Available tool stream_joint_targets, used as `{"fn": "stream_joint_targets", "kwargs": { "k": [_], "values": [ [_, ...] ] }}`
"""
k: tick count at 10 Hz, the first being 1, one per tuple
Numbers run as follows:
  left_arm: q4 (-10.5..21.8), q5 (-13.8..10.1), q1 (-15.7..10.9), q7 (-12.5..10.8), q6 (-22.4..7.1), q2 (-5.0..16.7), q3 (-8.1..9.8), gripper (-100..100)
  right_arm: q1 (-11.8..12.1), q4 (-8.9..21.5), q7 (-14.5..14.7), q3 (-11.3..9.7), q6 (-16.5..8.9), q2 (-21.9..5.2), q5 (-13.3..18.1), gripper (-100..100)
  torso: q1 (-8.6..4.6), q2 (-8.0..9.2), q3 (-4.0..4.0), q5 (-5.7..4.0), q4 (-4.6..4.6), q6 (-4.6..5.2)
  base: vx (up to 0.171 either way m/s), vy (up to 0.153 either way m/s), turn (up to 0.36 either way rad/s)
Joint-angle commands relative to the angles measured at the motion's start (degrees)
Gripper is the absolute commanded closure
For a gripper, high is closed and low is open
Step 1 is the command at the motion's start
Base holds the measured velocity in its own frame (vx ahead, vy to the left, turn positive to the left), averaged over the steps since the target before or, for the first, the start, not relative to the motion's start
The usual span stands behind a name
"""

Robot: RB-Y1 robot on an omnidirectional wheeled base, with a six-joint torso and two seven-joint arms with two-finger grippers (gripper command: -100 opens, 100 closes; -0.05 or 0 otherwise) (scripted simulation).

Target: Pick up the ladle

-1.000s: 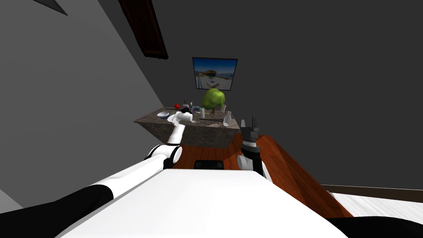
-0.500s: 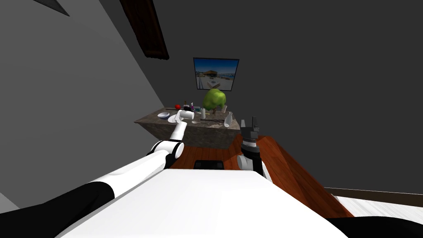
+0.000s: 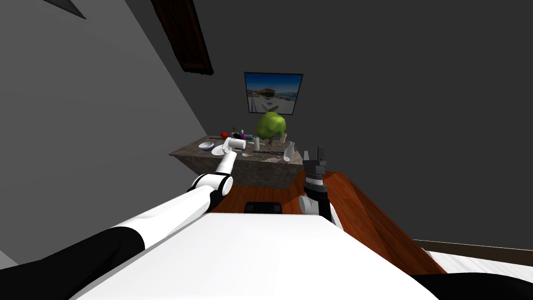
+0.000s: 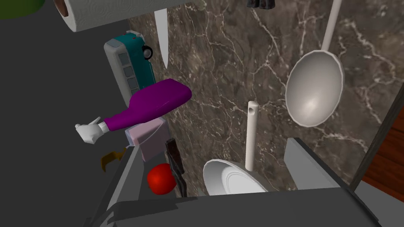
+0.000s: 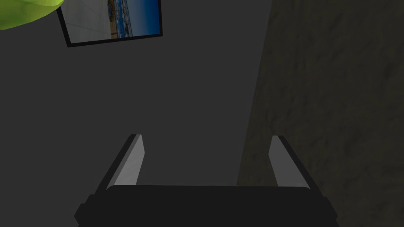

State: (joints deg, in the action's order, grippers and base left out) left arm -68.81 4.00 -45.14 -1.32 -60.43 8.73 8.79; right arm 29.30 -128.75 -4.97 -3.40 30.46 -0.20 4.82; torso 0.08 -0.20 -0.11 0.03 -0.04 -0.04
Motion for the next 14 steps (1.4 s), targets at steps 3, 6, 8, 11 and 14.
{"fn": "stream_joint_targets", "kwargs": {
  "k": [3, 6, 8, 11, 14],
  "values": [
    [5.85, -0.27, -2.61, -0.5, -5.26, -0.45, 0.49, -100, 0.0, 0.0, 0.0, 0.0, 0.0, 0.0, 0.0, 0, -0.04, -0.03, -0.02, -0.01, -0.01, 0.0, 0.048, 0.016, 0.009],
    [8.63, -0.57, -4.0, -0.69, -8.06, -0.74, 0.82, -100, 0.0, 0.0, 0.0, 0.0, 0.0, 0.0, 0.0, 0, -0.04, 0.01, 0.01, -0.01, 0.0, 0.0, 0.039, 0.012, 0.006],
    [11.24, -0.86, -5.22, -0.86, -10.65, -1.08, 1.12, -100, 0.0, 0.0, 0.0, 0.0, 0.0, 0.0, 0.0, 0, -0.04, -0.04, -0.02, -0.01, -0.01, 0.0, 0.055, 0.014, 0.007],
    [15.38, -1.37, -7.16, -1.18, -15.1, -2.04, 1.64, -100, 0.0, 0.0, 0.0, 0.0, 0.0, 0.0, 0.0, 0, -0.05, -0.04, -0.03, 0.0, -0.02, 0.0, 0.063, 0.011, 0.007],
    [17.79, -1.6, -7.85, -1.31, -16.95, -2.65, 1.85, -100, 0.0, 0.0, 0.0, 0.0, 0.0, 0.0, 0.0, 0, -0.03, -0.06, -0.04, 0.0, -0.02, -0.01, 0.057, 0.012, 0.003]
  ]
}}
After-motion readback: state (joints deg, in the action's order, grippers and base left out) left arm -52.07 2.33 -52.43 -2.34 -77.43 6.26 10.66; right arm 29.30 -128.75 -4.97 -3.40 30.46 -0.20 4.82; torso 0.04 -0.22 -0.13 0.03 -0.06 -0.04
